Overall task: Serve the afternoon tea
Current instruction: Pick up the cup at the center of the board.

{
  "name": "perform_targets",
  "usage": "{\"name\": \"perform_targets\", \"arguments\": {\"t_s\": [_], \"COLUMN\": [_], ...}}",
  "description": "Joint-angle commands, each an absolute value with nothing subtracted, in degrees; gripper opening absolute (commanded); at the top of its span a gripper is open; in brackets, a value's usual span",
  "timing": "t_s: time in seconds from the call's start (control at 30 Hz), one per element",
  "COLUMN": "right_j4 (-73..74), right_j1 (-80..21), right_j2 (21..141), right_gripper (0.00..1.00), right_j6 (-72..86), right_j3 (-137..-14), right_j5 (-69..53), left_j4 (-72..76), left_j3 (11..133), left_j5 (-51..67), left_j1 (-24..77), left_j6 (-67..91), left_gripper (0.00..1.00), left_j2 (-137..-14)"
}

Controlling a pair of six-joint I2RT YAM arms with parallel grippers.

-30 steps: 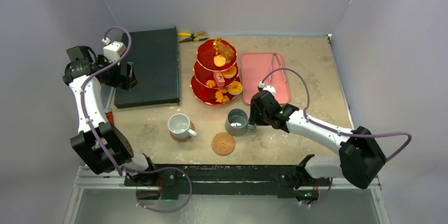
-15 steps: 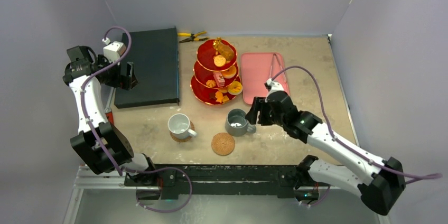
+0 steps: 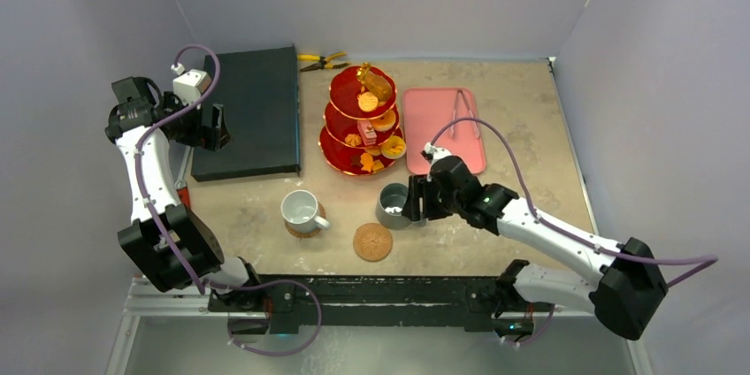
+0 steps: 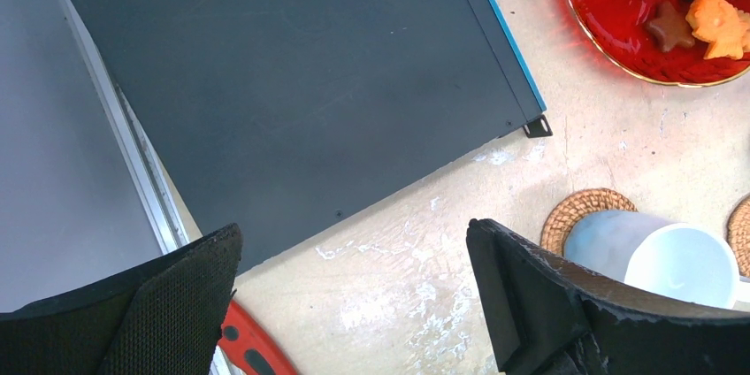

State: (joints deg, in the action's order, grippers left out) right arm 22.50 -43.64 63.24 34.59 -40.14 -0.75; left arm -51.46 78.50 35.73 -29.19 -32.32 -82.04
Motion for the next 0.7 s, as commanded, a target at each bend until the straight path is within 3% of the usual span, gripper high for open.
{"name": "perform_targets", "arguments": {"t_s": [0.0,0.23,0.33,0.63,0.67], "right_j4": [19.6,18.1,19.3,24.9,25.5], "right_j1": [-47.1,-52.4,-54.4,-58.1,-58.6], "right_j2": [62.8,65.2,67.4,69.8,69.4], "right_gripper": [0.64,0.64,0.58,0.02,0.0], "right_j6": [34.0,36.7,37.7,40.6,40.7], "right_j3": [-38.8,-38.8,-40.1,-45.1,-45.9], "right_j5": [-5.1,-2.7,0.9,14.9,16.3], "left_j4": [-50.5,-51.4,-51.6,-51.5,-51.4], "left_j3": [79.9,80.9,81.0,80.9,80.8], "left_j5": [36.5,37.1,36.7,35.6,35.7], "left_j1": [-29.6,-29.5,-29.6,-29.6,-29.6], "left_j6": [-32.6,-32.4,-32.6,-33.1,-33.1], "left_gripper": [0.99,0.99,0.99,0.99,0.99], "left_j2": [-80.1,-79.8,-79.6,-79.3,-79.3]}}
